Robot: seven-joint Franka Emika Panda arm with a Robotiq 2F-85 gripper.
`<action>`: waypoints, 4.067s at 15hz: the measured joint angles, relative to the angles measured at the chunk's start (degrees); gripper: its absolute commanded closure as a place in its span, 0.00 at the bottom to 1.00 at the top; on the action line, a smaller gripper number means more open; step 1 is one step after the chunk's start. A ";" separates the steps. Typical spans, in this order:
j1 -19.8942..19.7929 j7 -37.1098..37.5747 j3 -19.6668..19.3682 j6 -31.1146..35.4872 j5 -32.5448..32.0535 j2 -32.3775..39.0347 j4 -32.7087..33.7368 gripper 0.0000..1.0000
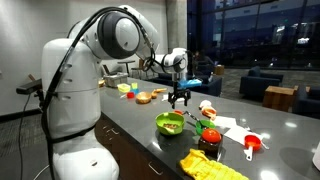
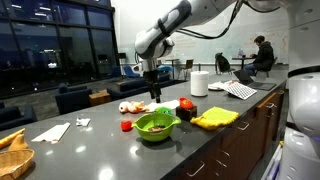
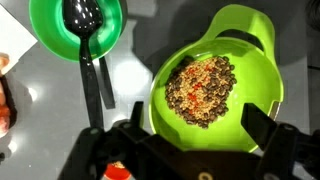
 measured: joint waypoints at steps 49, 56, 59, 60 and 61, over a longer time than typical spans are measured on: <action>-0.69 -23.38 7.86 1.11 7.25 23.36 14.71 0.97; -0.60 -25.49 7.91 -2.45 7.25 25.83 18.64 0.97; -0.58 -25.63 7.94 -2.57 7.25 25.98 19.63 0.97; -0.58 -25.65 7.94 -2.66 7.25 25.98 20.09 0.97; -0.58 -25.65 7.95 -3.09 7.25 25.95 20.67 0.97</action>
